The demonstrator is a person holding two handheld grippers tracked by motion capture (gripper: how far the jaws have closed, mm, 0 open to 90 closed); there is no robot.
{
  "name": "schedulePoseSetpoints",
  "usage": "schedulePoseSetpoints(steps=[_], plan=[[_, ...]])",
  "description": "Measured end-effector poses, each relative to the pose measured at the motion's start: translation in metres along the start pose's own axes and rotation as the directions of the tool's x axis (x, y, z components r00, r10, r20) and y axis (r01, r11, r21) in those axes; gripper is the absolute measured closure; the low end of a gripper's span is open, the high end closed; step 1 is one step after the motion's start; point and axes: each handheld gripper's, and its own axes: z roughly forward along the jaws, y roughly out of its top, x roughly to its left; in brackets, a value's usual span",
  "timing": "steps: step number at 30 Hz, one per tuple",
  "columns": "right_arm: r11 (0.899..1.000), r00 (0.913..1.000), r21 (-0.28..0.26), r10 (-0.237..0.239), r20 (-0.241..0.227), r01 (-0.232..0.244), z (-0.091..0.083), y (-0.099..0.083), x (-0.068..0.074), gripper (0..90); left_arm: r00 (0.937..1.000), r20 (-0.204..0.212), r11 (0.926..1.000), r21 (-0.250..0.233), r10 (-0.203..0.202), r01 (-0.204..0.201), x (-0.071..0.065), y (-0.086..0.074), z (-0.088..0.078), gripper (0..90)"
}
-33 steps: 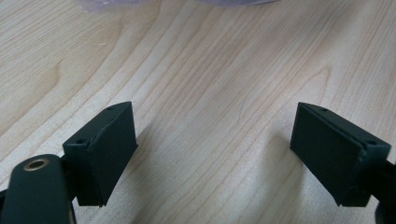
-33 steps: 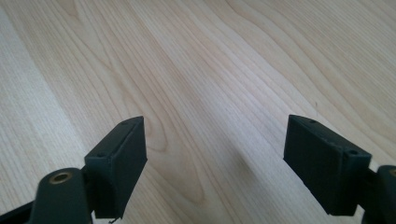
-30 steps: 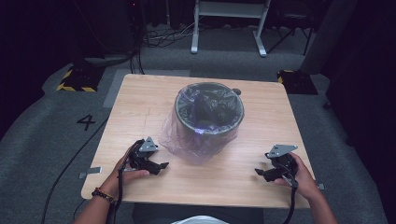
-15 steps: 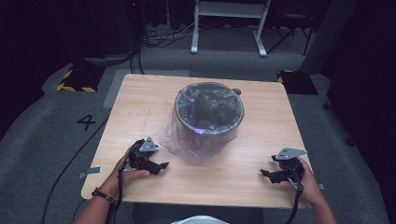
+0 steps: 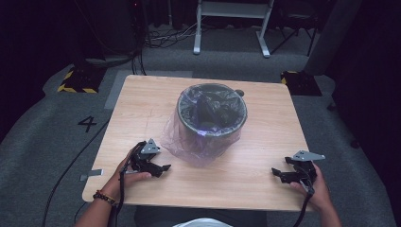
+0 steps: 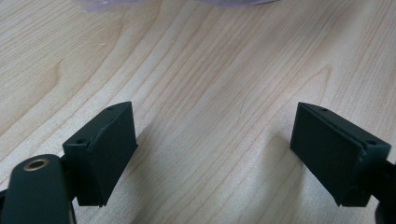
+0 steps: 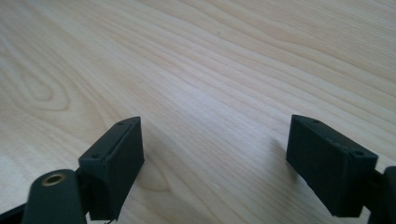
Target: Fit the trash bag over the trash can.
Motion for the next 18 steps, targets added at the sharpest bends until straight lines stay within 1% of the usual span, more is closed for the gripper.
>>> schedulePoseSetpoints(steps=[1, 2, 3, 4, 5, 7, 9, 12, 16, 18], plan=[[1.000, 0.9999, -0.004, 0.009, 0.014, -0.009, -0.0001, -0.0006, -0.0015, 18.3, 1.0000, 0.000, 1.0000, 0.000, 0.000, 0.000, 0.0000, 0.0000, 0.0000, 14.2], [1.000, 0.9999, -0.004, 0.009, 0.014, -0.009, -0.0001, -0.0006, -0.0015, 18.3, 1.0000, 0.000, 1.0000, 0.000, 0.000, 0.000, 0.0000, 0.0000, 0.0000, 14.2], [1.000, 0.9995, -0.004, 0.020, 0.027, -0.020, -0.0001, -0.0009, -0.0029, 16.1, 1.0000, 0.000, 1.0000, 0.000, 0.000, 0.000, 0.0000, 0.0000, 0.0000, 14.2], [0.999, 0.9978, -0.005, 0.046, 0.049, -0.046, 0.0004, -0.0013, -0.0054, 15.6, 1.0000, 0.001, 1.0000, 0.000, 0.000, 0.000, 0.0000, 0.0000, 0.0000, 14.2], [0.999, 0.9973, -0.007, 0.049, 0.055, -0.049, 0.0005, -0.0013, -0.0058, 15.6, 1.0000, 0.000, 1.0000, 0.001, 0.000, 0.000, 0.0000, 0.0000, 0.0000, 14.2], [0.999, 0.9973, -0.010, 0.049, 0.056, -0.048, 0.0009, -0.0015, -0.0061, 14.5, 1.0000, 0.001, 1.0000, 0.001, 0.000, 0.000, 0.0001, 0.0002, 0.0001, 14.1], [0.998, 0.9960, -0.023, 0.060, 0.065, -0.059, 0.0018, -0.0024, -0.0073, 14.5, 1.0000, 0.003, 1.0000, 0.001, 0.003, -0.003, 0.0003, 0.0005, 0.0005, 14.0], [0.997, 0.9945, -0.025, 0.070, 0.079, -0.068, 0.0022, -0.0021, -0.0071, 14.4, 1.0000, 0.004, 1.0000, 0.002, 0.006, -0.006, 0.0008, 0.0009, 0.0008, 13.9], [0.997, 0.9943, -0.025, 0.072, 0.078, -0.071, 0.0022, -0.0022, -0.0071, 14.5, 1.0000, 0.003, 1.0000, 0.001, 0.007, -0.007, 0.0008, 0.0010, 0.0010, 13.8], [0.997, 0.9929, -0.027, 0.081, 0.087, -0.078, 0.0025, -0.0019, -0.0064, 14.5, 1.0000, 0.003, 1.0000, 0.001, 0.006, -0.007, 0.0008, 0.0010, 0.0010, 13.8]])
